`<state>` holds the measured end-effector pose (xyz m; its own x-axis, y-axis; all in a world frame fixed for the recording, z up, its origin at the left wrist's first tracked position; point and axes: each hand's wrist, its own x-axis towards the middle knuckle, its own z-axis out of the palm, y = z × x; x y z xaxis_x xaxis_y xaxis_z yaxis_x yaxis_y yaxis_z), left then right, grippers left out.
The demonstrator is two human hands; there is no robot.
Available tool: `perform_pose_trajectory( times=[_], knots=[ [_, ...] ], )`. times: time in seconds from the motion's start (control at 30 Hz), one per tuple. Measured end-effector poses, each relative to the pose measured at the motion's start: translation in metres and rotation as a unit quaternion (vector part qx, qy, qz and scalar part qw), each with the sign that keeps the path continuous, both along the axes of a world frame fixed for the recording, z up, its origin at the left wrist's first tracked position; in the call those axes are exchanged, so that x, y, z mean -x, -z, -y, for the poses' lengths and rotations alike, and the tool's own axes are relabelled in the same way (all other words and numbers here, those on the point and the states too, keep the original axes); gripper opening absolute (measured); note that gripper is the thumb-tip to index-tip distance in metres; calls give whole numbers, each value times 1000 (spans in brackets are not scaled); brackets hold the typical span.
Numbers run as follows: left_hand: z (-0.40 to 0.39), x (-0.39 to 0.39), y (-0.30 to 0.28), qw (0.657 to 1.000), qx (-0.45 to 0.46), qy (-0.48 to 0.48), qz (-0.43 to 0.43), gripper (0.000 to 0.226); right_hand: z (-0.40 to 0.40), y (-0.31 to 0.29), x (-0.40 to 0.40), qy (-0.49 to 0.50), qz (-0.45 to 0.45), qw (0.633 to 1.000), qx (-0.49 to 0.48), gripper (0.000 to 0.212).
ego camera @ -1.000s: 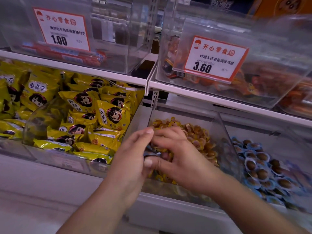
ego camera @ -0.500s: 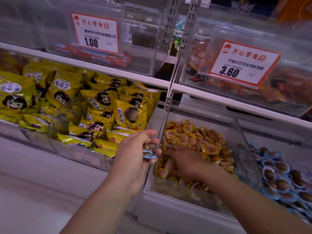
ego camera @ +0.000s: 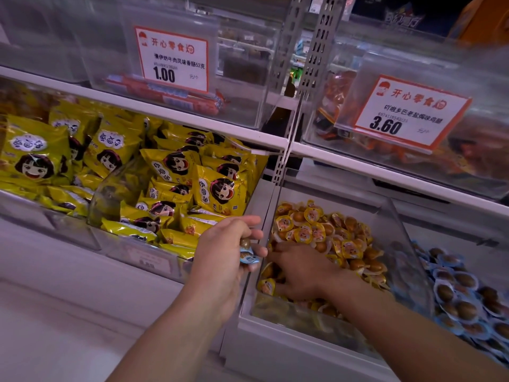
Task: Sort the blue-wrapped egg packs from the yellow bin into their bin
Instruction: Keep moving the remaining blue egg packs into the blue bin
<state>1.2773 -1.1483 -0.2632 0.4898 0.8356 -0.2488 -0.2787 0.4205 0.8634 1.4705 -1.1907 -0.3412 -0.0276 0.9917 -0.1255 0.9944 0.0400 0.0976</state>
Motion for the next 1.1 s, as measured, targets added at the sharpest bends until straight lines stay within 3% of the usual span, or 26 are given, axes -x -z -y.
perform_pose_trajectory(
  times=[0.13, 0.33, 0.43, 0.6, 0.7, 0.77, 0.83, 0.87, 0.97, 1.1],
  knots=[
    [2, -3, 1, 1000, -7, 3, 0, 28, -2, 3, -1, 21, -29, 998, -42, 39],
    [2, -7, 4, 1000, -25, 5, -9, 30, 1, -4, -6, 150, -263, 950, -76, 14],
    [2, -9, 5, 1000, -17, 3, -8, 30, 5, -5, -7, 130, -243, 959, -61, 10],
    [4, -9, 4, 1000, -21, -4, -14, 28, 1, 2, 2, 115, -194, 974, -36, 20],
    [6, -9, 2, 999, -39, -6, -8, 29, 1, -2, 2, 173, -227, 958, -39, 18],
    [9, -12, 1, 997, -73, 4, -4, 31, 8, -13, -2, 217, -286, 929, -90, 12],
    [17, -18, 2, 992, -124, 23, -3, 34, 20, -30, -4, 267, -382, 869, -168, 14],
    [22, -23, 3, 987, -157, 35, -2, 34, 30, -39, -4, 300, -452, 813, -211, 16],
    [38, -42, 8, 957, -287, 40, -27, 32, 65, -60, 5, 347, -685, 585, -259, 20],
    [63, -76, 14, 867, -492, -24, -79, 28, 107, -71, 20, 312, -856, 374, -173, 38]
  ],
)
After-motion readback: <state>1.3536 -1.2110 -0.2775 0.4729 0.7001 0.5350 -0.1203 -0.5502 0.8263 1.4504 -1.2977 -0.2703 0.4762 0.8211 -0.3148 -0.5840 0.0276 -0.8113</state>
